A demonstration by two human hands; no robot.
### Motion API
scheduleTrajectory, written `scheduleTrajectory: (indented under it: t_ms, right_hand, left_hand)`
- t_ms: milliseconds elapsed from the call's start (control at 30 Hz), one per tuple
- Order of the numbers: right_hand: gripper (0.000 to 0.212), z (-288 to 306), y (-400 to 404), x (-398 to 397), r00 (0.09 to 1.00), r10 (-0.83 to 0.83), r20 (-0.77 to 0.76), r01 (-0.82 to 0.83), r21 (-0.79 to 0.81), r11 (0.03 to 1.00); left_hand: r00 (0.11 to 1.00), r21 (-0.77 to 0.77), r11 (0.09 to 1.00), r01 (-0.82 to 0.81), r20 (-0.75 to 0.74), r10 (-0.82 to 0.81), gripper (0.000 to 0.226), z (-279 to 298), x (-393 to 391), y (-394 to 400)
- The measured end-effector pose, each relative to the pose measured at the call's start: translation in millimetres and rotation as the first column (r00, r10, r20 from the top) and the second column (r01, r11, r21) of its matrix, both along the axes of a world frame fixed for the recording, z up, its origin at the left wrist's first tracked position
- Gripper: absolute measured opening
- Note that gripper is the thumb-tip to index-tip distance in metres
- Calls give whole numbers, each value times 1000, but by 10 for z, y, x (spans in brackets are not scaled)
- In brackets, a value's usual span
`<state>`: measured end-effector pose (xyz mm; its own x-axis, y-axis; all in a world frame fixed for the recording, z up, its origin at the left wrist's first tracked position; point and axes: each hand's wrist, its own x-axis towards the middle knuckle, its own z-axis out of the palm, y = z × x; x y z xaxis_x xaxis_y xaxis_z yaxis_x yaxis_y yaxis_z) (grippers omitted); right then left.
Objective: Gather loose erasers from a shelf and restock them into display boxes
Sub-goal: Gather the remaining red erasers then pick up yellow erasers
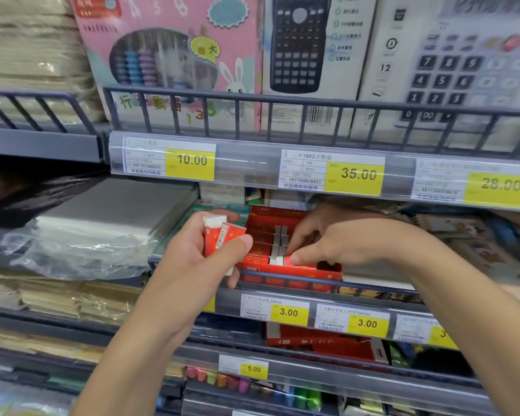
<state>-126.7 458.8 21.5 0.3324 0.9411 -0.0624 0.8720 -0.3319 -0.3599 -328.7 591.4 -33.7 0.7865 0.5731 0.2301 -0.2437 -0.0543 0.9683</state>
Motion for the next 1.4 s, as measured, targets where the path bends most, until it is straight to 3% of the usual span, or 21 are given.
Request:
scheduleTrajectory:
  t_ms: [233, 467, 567, 633, 700, 867, 1033, 1100, 1200, 1400]
  right_hand:
    - [12, -56, 21, -49, 996, -49, 79, 49, -1, 999]
    - [10, -92, 7, -65, 997, -55, 45, 52, 58, 997]
    - [13, -84, -80, -170, 994, -23, -108, 51, 264, 963]
    - [17, -44, -150, -287, 930, 104, -354, 27, 347, 937]
    - [19, -10, -200, -393, 854, 216, -472, -13, 396, 918]
    - [15, -26, -185, -478, 828, 265, -495, -23, 441, 897]
    - [12, -59, -204, -428, 812, 187, -554, 120, 471, 874]
    - [16, -98, -184, -445, 747, 199, -634, 197, 498, 845]
    - [28, -145, -148, -486, 576, 242, -781, 339, 497, 799]
    - [20, -155, -120, -413, 564, 206, -800, 369, 467, 803]
  left_hand:
    - [1000, -8, 1000, 0, 0, 0, 20, 19, -1, 4]
    - [999, 39, 999, 15, -38, -13, 24, 13, -1, -12]
    - [998, 95, 995, 21, -64, -15, 36, 3, 0, -34]
    - [997, 109, 993, 36, -70, -29, 41, -7, 7, -62]
    - [994, 113, 991, 74, -83, -65, 44, -13, 13, -89]
    - [991, 133, 986, 106, -101, -93, 48, -14, 4, -138]
    - [994, 90, 995, 48, -107, -38, 38, 4, -36, -158]
    - [995, 90, 995, 50, -91, -42, 31, 12, -50, -165]
    - [999, 82, 997, 14, -32, -11, 24, 11, -34, -198]
    - [999, 2, 999, -44, 3, 44, 28, -34, 0, -222]
